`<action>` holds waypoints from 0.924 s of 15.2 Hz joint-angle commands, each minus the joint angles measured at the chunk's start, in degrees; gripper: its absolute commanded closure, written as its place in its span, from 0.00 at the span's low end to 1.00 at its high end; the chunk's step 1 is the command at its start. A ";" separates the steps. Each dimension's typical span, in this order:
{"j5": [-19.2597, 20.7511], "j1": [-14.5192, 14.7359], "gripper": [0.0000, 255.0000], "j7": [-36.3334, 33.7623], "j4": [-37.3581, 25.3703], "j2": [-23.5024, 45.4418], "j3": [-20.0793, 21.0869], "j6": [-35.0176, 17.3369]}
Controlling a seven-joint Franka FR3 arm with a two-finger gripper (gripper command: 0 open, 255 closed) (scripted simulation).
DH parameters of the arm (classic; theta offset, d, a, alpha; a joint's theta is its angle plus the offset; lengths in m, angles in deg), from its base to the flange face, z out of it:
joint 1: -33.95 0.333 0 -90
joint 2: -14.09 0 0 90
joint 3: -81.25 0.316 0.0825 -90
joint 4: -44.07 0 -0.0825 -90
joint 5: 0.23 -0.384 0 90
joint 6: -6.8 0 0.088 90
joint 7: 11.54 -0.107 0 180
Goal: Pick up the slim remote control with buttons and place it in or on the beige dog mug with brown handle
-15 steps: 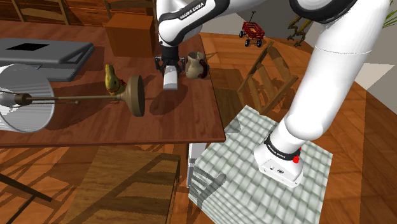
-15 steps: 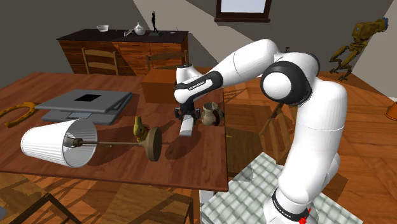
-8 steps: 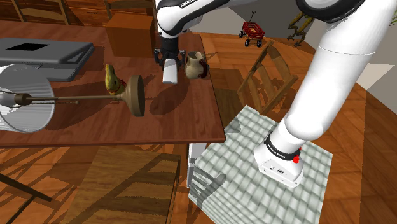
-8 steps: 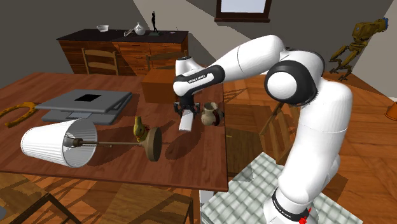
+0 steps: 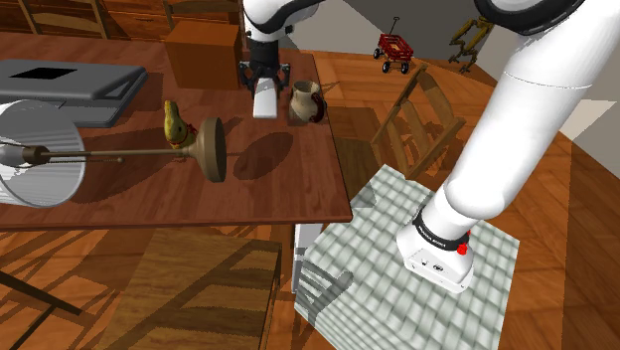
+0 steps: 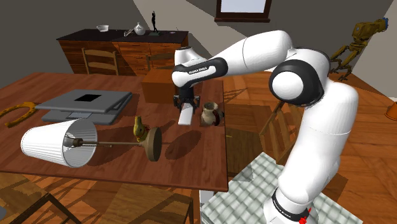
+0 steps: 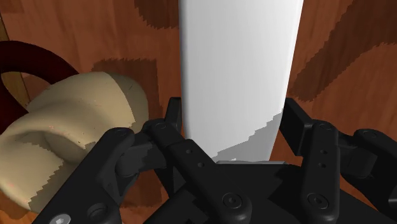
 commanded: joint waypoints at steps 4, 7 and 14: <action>-0.25 -0.02 1.00 0.14 -2.62 -1.03 0.05 3.63; -0.36 -0.04 1.00 0.22 -4.30 -1.54 0.07 5.81; -0.55 -0.04 1.00 0.34 -8.74 -2.29 0.11 11.00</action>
